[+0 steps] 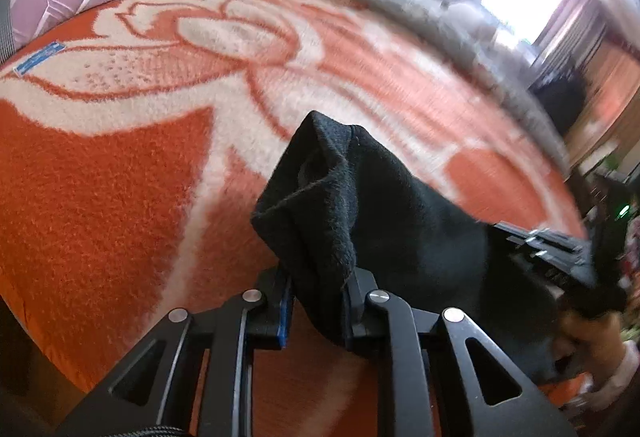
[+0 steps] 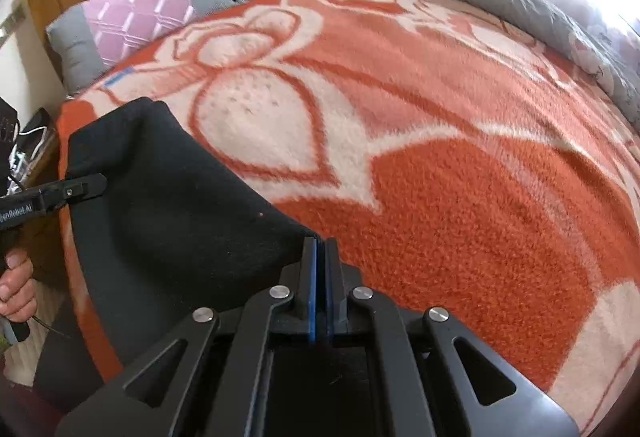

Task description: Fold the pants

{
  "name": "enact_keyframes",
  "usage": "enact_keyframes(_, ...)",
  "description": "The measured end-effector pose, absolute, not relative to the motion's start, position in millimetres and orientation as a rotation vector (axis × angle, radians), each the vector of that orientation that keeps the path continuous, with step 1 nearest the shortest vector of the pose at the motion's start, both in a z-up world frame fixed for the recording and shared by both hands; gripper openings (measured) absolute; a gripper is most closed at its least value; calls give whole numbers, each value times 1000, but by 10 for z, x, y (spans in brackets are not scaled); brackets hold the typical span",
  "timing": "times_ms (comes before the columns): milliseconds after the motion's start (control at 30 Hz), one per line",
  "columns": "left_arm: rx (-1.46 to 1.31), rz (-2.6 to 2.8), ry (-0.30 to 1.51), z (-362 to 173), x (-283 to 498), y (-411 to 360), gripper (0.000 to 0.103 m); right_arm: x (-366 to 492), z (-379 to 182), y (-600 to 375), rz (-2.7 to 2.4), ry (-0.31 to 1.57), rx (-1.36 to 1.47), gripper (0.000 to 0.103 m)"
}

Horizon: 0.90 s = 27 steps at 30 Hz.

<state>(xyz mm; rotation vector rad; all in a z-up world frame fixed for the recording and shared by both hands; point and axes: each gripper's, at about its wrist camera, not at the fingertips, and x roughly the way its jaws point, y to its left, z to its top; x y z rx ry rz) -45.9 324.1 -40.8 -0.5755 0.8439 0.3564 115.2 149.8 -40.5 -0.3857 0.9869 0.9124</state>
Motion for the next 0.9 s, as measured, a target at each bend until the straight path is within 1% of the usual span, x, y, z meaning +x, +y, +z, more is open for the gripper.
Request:
enact_keyframes(33,-568,368,867,-467,-431,3254,23,1168,-453,1492,899,1007,-373,5)
enact_keyframes(67,-564,376,881,-505,-427,3272,29,1180,-475,1481,887,1017,-364,7)
enact_keyframes(100,-563,384,881,-506,-439,3292,32,1182,-474,1463,875,1019,-359,7)
enact_keyframes(167,-551,426,872,-447,-515,3340,47,1169,-410,1357,832,1020,-344,9)
enact_keyframes(233,-544,463,855,-377,-597,3381,53,1152,-318,1242,825,1019,-304,9)
enact_keyframes(300,-552,460,823,-267,-689,3400,52,1099,-164,992,831,1006,-238,9)
enact_keyframes(333,-545,478,815,-212,-714,3400,49,1074,-123,917,827,1001,-226,9)
enact_keyframes(400,-515,512,792,-63,-764,3377,49,984,-6,634,810,985,-191,10)
enact_keyframes(500,-529,494,732,164,-829,3321,49,868,89,293,776,972,-150,19)
enact_keyframes(533,-534,472,721,226,-818,3281,51,801,123,107,756,962,-125,31)
enact_keyframes(567,-534,455,722,264,-787,3258,51,758,143,-19,740,954,-107,47)
enact_keyframes(600,-529,429,726,303,-751,3190,51,725,156,-122,726,947,-93,52)
enact_keyframes(633,-517,398,731,333,-700,3109,51,672,172,-261,707,933,-79,54)
enact_keyframes(833,-434,236,793,390,-347,2501,51,426,156,-943,588,936,-20,54)
enact_keyframes(900,-398,171,818,396,-204,2240,56,343,129,-1171,537,947,1,54)
